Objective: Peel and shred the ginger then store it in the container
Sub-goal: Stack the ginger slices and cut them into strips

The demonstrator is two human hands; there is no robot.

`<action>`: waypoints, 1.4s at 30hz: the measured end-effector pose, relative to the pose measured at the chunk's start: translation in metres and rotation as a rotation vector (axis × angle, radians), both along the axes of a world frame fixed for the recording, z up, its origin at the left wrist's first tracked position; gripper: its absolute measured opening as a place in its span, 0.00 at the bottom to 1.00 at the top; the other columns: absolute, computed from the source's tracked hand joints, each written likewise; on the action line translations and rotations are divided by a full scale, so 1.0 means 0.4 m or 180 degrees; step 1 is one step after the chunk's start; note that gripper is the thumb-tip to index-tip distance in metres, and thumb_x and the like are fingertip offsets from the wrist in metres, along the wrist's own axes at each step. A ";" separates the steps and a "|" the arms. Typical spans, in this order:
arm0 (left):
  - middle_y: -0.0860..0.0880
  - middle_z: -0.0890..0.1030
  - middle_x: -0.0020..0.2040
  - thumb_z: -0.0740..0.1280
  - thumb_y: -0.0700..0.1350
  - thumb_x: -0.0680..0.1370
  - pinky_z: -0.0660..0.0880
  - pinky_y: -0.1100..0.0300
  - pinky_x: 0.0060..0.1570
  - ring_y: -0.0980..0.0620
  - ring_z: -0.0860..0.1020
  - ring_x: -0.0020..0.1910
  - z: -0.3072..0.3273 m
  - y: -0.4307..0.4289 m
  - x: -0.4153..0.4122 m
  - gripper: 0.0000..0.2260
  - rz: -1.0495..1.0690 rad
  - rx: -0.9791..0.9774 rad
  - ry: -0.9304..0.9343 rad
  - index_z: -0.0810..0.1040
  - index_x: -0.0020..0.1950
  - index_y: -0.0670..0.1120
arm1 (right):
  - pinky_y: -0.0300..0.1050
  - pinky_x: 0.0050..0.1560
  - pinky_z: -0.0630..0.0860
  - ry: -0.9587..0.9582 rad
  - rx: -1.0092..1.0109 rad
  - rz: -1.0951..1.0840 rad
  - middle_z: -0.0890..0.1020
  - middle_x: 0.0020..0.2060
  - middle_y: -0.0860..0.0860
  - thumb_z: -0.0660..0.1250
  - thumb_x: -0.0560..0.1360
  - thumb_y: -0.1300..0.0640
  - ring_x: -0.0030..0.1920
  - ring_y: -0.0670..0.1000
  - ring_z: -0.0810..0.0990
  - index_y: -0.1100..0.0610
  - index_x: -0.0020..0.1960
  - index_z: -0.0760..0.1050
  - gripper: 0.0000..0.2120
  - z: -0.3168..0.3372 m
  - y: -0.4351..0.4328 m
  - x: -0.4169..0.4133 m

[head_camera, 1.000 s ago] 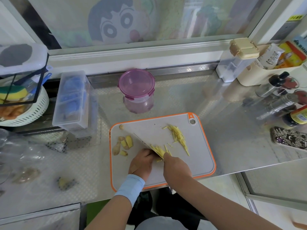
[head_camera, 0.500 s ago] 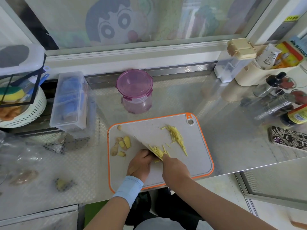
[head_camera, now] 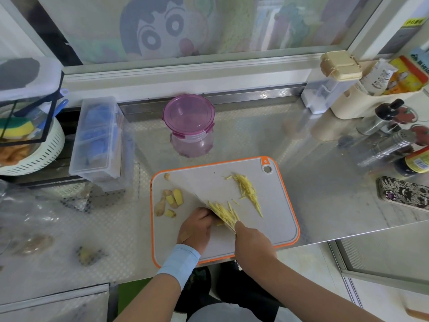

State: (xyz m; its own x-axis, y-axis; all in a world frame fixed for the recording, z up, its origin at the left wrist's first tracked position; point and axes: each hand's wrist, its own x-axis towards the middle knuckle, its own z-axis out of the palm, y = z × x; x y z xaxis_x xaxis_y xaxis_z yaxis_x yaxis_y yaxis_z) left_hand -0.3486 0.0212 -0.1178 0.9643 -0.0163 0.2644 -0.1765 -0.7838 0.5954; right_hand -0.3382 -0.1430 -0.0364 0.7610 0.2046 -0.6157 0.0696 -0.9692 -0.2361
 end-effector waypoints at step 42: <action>0.53 0.81 0.48 0.61 0.39 0.71 0.76 0.63 0.41 0.53 0.76 0.50 -0.007 0.000 -0.007 0.13 0.0027 -0.0044 0.0032 0.85 0.45 0.49 | 0.45 0.35 0.69 -0.0022 -0.0018 0.0100 0.69 0.35 0.50 0.57 0.77 0.66 0.36 0.53 0.72 0.52 0.52 0.61 0.11 -0.008 0.027 0.027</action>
State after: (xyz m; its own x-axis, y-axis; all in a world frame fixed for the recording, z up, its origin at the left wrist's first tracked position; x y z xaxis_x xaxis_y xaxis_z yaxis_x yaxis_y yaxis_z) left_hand -0.3514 0.0211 -0.1207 0.9670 -0.0045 0.2549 -0.1639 -0.7769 0.6080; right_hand -0.3276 -0.1320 -0.0397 0.7585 0.2250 -0.6116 0.1015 -0.9679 -0.2301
